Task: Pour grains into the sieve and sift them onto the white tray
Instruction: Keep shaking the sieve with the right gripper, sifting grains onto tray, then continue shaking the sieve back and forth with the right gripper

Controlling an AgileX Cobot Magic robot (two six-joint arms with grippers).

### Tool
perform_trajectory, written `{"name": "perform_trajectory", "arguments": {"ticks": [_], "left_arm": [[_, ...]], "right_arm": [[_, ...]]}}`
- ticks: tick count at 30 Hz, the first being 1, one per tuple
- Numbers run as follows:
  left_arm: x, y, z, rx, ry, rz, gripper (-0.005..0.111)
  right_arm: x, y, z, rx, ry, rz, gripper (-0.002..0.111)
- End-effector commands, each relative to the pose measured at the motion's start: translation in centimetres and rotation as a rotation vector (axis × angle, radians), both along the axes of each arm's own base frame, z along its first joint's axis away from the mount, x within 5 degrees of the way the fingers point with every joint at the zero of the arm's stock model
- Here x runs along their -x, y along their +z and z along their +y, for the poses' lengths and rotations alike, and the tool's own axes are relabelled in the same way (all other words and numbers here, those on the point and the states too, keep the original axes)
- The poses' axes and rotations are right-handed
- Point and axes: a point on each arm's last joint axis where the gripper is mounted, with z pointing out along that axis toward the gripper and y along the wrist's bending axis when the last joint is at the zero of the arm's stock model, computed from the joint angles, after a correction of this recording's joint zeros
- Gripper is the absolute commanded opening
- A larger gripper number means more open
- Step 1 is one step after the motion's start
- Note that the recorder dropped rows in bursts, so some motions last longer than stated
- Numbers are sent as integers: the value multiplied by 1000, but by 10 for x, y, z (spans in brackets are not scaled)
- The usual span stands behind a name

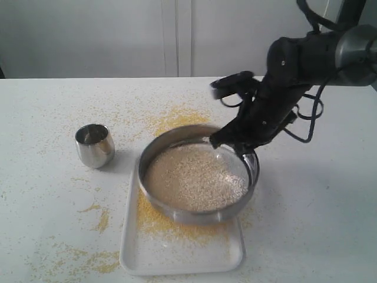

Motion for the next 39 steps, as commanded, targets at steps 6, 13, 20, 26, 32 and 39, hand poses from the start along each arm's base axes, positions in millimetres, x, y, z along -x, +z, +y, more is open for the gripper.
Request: {"name": "perform_trajectory", "arguments": {"ticks": [6,13,20,26,32,39], "left_arm": [[2,-1,1,2,5,6,1],[2,-1,1,2,5,6,1],[2,-1,1,2,5,6,1],[2,-1,1,2,5,6,1],[2,-1,1,2,5,6,1],[2,-1,1,2,5,6,1]], "right_arm": [[-12,12,-5,-163,-153,-45,0],[-3,9,1,6,157,-58,0],[7,7,15,68,384,-78,0],[5,9,21,-76,130,-44,0],[-6,9,2,-88,-177,-33,0],[0,11,15,-62,88,-60,0]]}}
